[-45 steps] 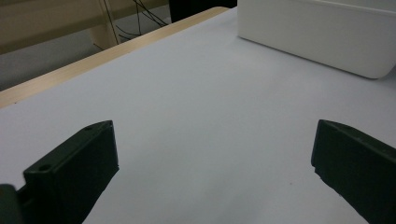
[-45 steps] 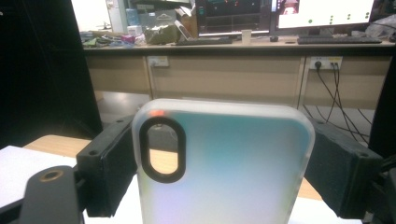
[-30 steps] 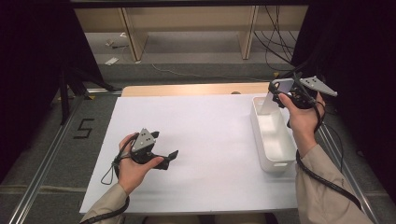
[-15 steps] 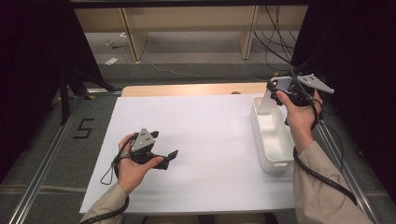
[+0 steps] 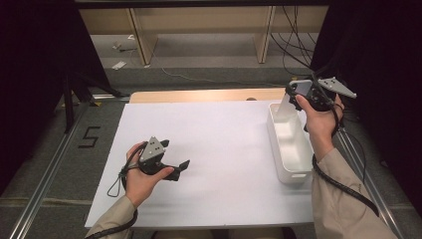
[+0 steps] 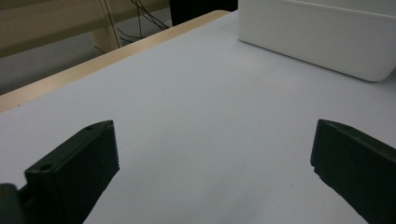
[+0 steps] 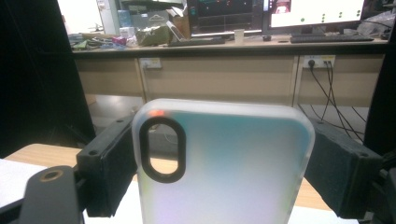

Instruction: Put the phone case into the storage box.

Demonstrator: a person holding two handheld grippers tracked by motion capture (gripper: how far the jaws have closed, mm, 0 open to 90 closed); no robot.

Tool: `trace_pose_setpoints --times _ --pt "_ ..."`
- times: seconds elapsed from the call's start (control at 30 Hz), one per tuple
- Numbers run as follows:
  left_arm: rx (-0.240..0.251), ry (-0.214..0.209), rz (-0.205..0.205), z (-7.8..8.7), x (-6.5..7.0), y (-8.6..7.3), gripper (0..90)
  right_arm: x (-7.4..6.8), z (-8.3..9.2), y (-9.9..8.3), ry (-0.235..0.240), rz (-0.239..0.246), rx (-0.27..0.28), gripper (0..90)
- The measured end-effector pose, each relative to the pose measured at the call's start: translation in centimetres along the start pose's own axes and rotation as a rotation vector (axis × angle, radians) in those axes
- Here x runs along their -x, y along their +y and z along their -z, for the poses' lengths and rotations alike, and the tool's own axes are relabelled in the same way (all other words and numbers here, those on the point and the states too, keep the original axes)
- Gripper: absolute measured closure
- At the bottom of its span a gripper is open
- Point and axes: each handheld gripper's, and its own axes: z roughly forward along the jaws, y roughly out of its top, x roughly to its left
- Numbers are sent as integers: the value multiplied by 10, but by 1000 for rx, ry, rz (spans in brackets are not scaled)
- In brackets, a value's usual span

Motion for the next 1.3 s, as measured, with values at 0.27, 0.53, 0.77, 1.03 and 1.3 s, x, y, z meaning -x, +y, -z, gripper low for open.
trace_pose_setpoints --times 0.27,0.53,0.77,1.03,1.3 --pt "1 0 2 0 0 0 2 0 -5 1 3 1 4 179" --pt "1 -1 -1 0 0 0 2 -1 -9 0 1 5 2 179" --pt "3 -3 0 0 0 0 2 -2 -12 0 -5 8 2 179" --pt "4 -3 -1 0 0 0 2 -1 -16 -2 -9 11 -4 179" --pt "4 -4 0 0 1 0 2 0 -17 -2 -16 10 -2 179"
